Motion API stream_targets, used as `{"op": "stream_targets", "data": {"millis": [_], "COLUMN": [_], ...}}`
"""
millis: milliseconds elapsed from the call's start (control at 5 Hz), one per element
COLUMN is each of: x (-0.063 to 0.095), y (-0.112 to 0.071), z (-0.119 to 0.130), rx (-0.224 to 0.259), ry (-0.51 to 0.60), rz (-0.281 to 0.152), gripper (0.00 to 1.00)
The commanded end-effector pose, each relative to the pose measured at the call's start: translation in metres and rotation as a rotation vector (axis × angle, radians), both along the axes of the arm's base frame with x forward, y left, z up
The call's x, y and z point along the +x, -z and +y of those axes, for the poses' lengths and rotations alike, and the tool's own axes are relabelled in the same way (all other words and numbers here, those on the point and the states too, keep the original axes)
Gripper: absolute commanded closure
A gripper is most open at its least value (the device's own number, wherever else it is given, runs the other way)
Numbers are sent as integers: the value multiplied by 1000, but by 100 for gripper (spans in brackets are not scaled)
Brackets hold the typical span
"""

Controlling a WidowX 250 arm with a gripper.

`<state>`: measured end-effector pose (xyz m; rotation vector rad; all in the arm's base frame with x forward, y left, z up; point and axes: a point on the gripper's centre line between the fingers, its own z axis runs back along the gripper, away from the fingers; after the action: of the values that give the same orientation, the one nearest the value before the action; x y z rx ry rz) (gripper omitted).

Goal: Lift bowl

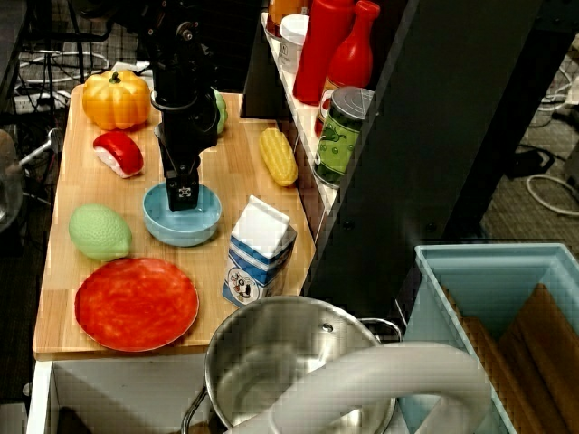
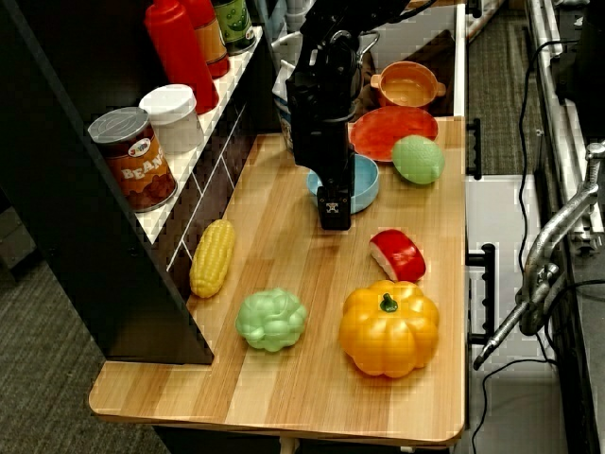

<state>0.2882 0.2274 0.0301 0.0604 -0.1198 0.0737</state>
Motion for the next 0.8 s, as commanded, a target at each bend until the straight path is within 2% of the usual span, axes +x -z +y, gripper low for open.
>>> {"op": "stream_targets", "data": {"millis": [0,600], "x": [0,-2], "y": [-11,-25], "z": [9,16], "rx": [-1,-26], "ry": [4,-1], "rz": [-8,-10], "gripper": [100,100]}}
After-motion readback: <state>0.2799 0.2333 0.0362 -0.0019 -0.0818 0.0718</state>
